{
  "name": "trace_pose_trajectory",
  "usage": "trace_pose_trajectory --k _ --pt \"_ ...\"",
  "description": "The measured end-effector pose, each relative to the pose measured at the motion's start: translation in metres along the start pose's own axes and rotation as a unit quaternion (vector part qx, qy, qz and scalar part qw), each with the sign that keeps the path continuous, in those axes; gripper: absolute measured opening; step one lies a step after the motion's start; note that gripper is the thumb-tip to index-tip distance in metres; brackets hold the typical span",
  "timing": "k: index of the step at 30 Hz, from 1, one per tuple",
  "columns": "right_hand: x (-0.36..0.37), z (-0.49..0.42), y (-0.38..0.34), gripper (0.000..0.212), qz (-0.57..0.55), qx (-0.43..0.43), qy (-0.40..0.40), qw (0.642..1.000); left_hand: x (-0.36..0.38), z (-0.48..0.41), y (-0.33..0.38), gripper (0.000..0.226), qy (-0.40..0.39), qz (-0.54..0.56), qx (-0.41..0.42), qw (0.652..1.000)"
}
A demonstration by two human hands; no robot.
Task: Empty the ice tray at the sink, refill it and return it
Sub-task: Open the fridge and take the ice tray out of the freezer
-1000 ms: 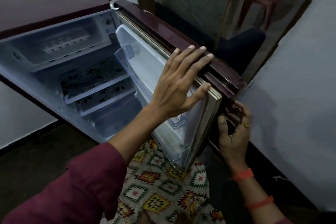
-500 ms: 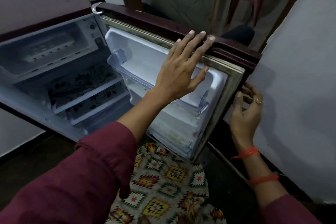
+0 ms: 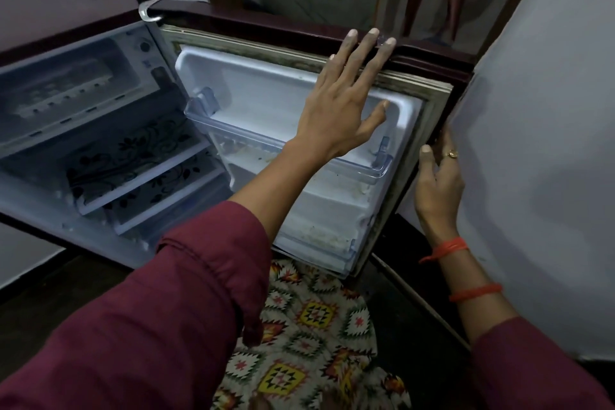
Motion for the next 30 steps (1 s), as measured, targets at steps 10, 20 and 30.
trace_pose_trajectory --k 10,20,30 --pt "0.012 0.006 -0.004 0.05 -0.006 0.009 0.018 1.0 0.001 0.002 -0.008 0.079 -0.074 -0.01 -0.003 0.997" --pt "0.066 0.057 -0.043 0.014 -0.058 -0.08 0.052 0.994 0.008 0.119 -0.069 0.07 -0.117 0.036 -0.121 0.985" --pt "0.21 0.111 -0.06 0.015 -0.068 -0.092 -0.098 0.989 -0.022 0.249 -0.203 0.067 -0.076 0.095 -0.287 0.95"
Point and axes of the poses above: each hand's wrist, its own z-axis away from the middle knuckle, its own x-axis out of the palm, y = z × x, the point moved 2 cm from there along -z, towards the middle knuckle, and after that the axes turned 3 degrees about -y, right-handed, at the moved point
